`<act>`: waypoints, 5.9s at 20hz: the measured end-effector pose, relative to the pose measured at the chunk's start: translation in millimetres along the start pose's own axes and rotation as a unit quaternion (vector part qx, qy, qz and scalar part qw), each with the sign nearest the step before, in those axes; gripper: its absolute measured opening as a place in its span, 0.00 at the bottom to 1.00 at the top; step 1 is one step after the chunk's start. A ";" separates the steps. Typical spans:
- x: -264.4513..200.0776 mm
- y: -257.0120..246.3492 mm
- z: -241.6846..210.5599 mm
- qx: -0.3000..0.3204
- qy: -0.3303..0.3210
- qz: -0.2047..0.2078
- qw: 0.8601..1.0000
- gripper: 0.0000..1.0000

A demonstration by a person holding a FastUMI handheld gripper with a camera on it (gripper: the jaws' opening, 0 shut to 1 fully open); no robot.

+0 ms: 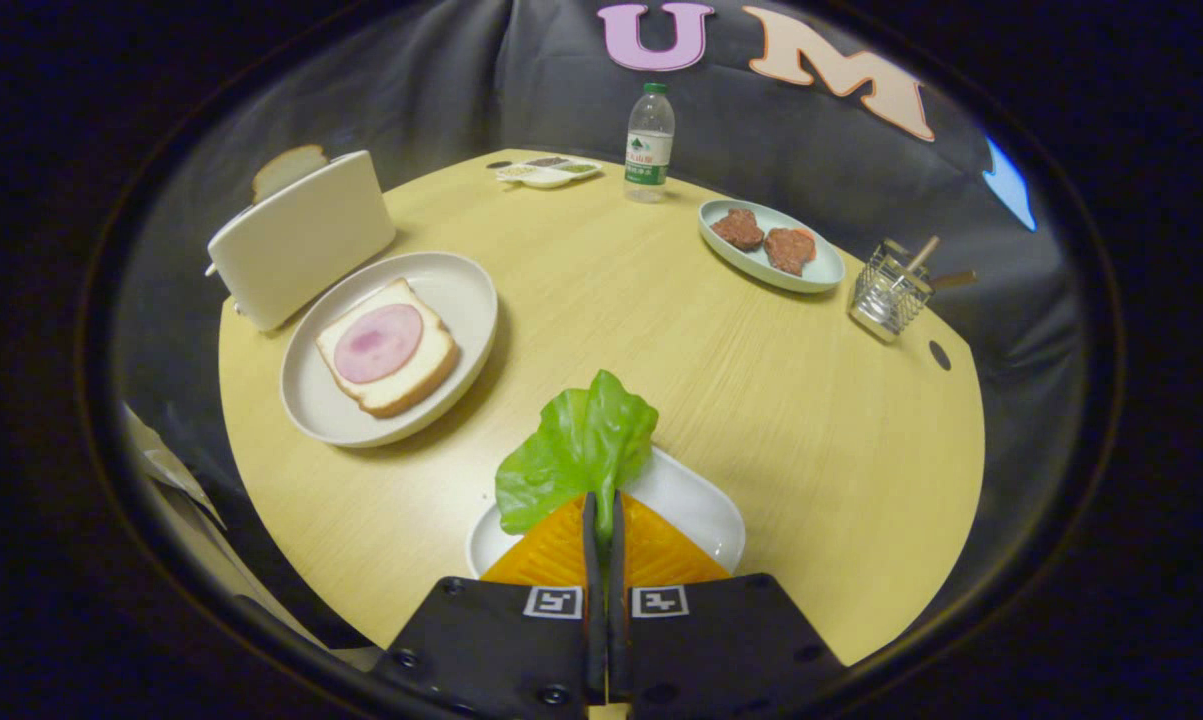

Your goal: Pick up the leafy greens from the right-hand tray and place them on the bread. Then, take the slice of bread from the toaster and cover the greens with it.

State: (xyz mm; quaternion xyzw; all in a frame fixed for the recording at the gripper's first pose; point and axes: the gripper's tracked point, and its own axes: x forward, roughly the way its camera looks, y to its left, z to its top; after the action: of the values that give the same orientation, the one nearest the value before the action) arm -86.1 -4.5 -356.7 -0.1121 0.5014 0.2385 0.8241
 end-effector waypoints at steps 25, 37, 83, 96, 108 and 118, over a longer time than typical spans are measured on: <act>-30.2 85.5 101.8 -0.090 -0.050 0.045 0.994 0.04; -12.9 150.8 123.3 -0.136 -0.048 0.089 0.986 0.04; -4.4 226.5 161.4 -0.160 -0.038 0.140 0.976 0.96; -46.3 272.9 238.4 -0.134 -0.080 0.155 0.976 0.97; -50.1 327.3 290.1 -0.087 -0.117 0.196 0.970 0.98; -6.8 335.9 301.5 -0.040 -0.078 0.167 0.982 0.93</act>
State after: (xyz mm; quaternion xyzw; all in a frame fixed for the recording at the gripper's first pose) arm -25.5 410.7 -190.0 -0.0410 0.4367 0.4009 0.8043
